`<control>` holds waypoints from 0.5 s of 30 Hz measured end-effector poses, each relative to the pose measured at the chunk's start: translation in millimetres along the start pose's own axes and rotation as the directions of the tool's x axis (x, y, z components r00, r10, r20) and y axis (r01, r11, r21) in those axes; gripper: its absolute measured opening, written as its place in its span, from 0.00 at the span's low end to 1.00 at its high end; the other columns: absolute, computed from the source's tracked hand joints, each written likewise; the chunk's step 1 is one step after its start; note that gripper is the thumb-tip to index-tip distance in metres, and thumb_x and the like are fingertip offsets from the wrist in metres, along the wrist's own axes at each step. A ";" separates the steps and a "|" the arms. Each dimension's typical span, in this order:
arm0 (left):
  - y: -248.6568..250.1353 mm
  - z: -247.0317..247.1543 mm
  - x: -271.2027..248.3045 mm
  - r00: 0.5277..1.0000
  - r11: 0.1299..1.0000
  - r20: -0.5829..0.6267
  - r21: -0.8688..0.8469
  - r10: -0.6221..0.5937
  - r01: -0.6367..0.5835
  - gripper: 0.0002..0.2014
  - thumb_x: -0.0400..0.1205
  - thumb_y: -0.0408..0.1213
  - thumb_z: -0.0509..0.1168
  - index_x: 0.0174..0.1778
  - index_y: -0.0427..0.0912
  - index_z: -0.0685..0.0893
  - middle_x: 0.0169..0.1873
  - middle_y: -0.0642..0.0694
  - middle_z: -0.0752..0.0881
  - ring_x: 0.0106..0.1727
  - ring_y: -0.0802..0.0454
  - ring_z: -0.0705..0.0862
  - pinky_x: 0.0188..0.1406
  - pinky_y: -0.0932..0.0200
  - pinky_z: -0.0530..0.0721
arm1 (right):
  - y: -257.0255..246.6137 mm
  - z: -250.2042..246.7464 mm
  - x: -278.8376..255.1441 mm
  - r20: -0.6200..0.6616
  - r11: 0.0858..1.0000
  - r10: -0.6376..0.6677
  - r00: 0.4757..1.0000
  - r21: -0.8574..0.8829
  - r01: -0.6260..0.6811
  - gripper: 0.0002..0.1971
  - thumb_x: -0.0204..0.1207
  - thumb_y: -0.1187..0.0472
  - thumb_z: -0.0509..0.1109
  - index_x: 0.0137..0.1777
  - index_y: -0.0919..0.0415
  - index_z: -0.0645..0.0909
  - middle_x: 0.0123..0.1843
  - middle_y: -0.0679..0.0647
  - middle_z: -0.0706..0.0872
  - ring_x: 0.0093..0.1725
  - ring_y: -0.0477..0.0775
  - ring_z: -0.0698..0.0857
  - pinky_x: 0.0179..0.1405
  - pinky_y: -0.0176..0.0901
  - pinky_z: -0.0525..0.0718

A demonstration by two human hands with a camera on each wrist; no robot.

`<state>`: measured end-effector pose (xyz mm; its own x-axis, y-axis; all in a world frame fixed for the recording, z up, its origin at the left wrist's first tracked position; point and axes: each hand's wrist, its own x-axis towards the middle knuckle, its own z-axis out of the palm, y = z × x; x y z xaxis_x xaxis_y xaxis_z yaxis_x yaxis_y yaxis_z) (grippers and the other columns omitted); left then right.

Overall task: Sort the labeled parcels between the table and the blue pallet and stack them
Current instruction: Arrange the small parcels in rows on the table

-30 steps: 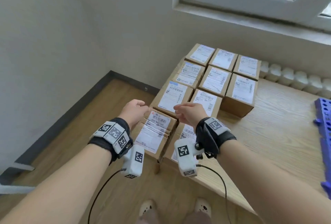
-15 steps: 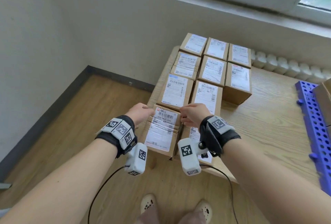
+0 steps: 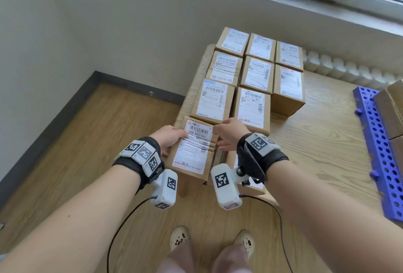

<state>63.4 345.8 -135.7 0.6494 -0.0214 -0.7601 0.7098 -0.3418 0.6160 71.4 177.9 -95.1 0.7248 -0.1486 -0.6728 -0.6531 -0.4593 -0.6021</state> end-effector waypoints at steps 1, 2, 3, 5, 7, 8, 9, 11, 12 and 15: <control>-1.6 -0.4 0.6 1.000 1.000 -0.002 -0.002 0.000 0.000 0.16 0.83 0.48 0.63 0.64 0.45 0.82 0.53 0.46 0.90 0.55 0.45 0.87 0.57 0.45 0.82 | 0.6 3.0 -0.1 0.011 1.000 0.009 1.000 0.009 -0.009 0.23 0.75 0.64 0.68 0.70 0.62 0.69 0.52 0.59 0.80 0.53 0.60 0.86 0.51 0.54 0.89; -3.2 -0.7 1.0 1.000 1.000 -0.003 -0.002 0.003 -0.003 0.17 0.83 0.49 0.63 0.64 0.46 0.82 0.52 0.46 0.90 0.55 0.45 0.87 0.59 0.44 0.81 | 1.7 5.8 -0.7 0.016 1.000 0.017 1.000 0.015 -0.017 0.29 0.75 0.63 0.68 0.75 0.60 0.64 0.55 0.59 0.78 0.52 0.60 0.85 0.50 0.54 0.89; -4.9 -0.7 1.7 1.000 1.000 -0.005 -0.001 0.005 -0.005 0.17 0.83 0.49 0.63 0.64 0.46 0.81 0.52 0.46 0.90 0.55 0.45 0.87 0.60 0.44 0.82 | 3.2 8.7 -0.7 0.017 1.000 0.019 1.000 0.015 -0.019 0.34 0.74 0.62 0.69 0.78 0.57 0.59 0.58 0.59 0.77 0.53 0.60 0.85 0.50 0.55 0.89; -5.6 0.0 -0.6 1.000 1.000 0.002 -0.003 0.007 -0.007 0.17 0.83 0.49 0.63 0.64 0.45 0.81 0.52 0.46 0.90 0.54 0.45 0.87 0.57 0.46 0.82 | 5.7 15.4 -1.5 0.017 1.000 0.014 1.000 0.000 -0.014 0.41 0.75 0.63 0.69 0.83 0.53 0.50 0.63 0.58 0.76 0.58 0.61 0.83 0.53 0.57 0.88; -5.7 1.3 -3.3 1.000 1.000 0.011 0.004 0.004 -0.004 0.18 0.83 0.48 0.63 0.66 0.43 0.80 0.54 0.46 0.89 0.53 0.47 0.87 0.52 0.49 0.82 | 7.7 21.3 -1.4 0.008 1.000 -0.004 1.000 -0.014 0.004 0.44 0.75 0.63 0.68 0.84 0.51 0.44 0.66 0.59 0.78 0.61 0.60 0.82 0.55 0.59 0.87; -5.6 2.0 -5.5 1.000 1.000 0.011 0.016 0.008 -0.008 0.20 0.83 0.49 0.64 0.67 0.43 0.79 0.56 0.46 0.88 0.55 0.47 0.86 0.52 0.50 0.81 | 7.8 22.9 -1.8 0.005 1.000 -0.018 1.000 -0.019 0.018 0.45 0.75 0.63 0.68 0.85 0.51 0.43 0.62 0.58 0.79 0.60 0.59 0.82 0.57 0.59 0.86; -5.5 2.1 -7.3 1.000 0.999 0.008 0.043 0.015 -0.016 0.22 0.83 0.50 0.64 0.69 0.42 0.78 0.58 0.47 0.86 0.58 0.46 0.84 0.55 0.49 0.79 | 7.2 23.9 -1.5 0.006 0.999 -0.034 0.999 -0.026 0.034 0.45 0.75 0.63 0.68 0.85 0.52 0.43 0.56 0.57 0.80 0.58 0.58 0.83 0.57 0.59 0.86; -5.7 -0.5 -11.7 0.999 0.995 -0.006 0.088 0.041 -0.040 0.23 0.83 0.50 0.64 0.70 0.42 0.77 0.59 0.49 0.84 0.61 0.46 0.81 0.61 0.47 0.75 | 3.4 23.2 -2.7 0.011 0.997 -0.067 0.998 -0.037 0.067 0.43 0.77 0.63 0.67 0.85 0.52 0.44 0.50 0.54 0.79 0.54 0.56 0.85 0.56 0.56 0.87; -6.0 -2.9 -13.9 0.998 0.995 -0.009 0.083 0.054 -0.053 0.22 0.83 0.50 0.64 0.70 0.43 0.77 0.58 0.50 0.84 0.59 0.47 0.82 0.59 0.48 0.75 | 1.1 22.3 -4.1 0.009 0.996 -0.084 0.996 -0.036 0.084 0.42 0.77 0.63 0.67 0.85 0.53 0.46 0.51 0.54 0.80 0.53 0.56 0.86 0.55 0.56 0.88; -5.9 -12.6 -21.4 0.997 0.996 -0.015 0.049 0.078 -0.077 0.18 0.83 0.49 0.64 0.66 0.46 0.80 0.53 0.48 0.89 0.53 0.49 0.87 0.56 0.49 0.82 | -5.4 18.3 -11.5 0.004 0.992 -0.120 0.993 -0.026 0.120 0.30 0.76 0.63 0.66 0.79 0.60 0.65 0.53 0.57 0.84 0.51 0.56 0.87 0.53 0.55 0.89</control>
<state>48.8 360.1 -120.4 0.7065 -0.0339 -0.7069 0.6436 -0.3847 0.6617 62.6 198.2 -92.1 0.7971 -0.0891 -0.5972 -0.5553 -0.4965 -0.6671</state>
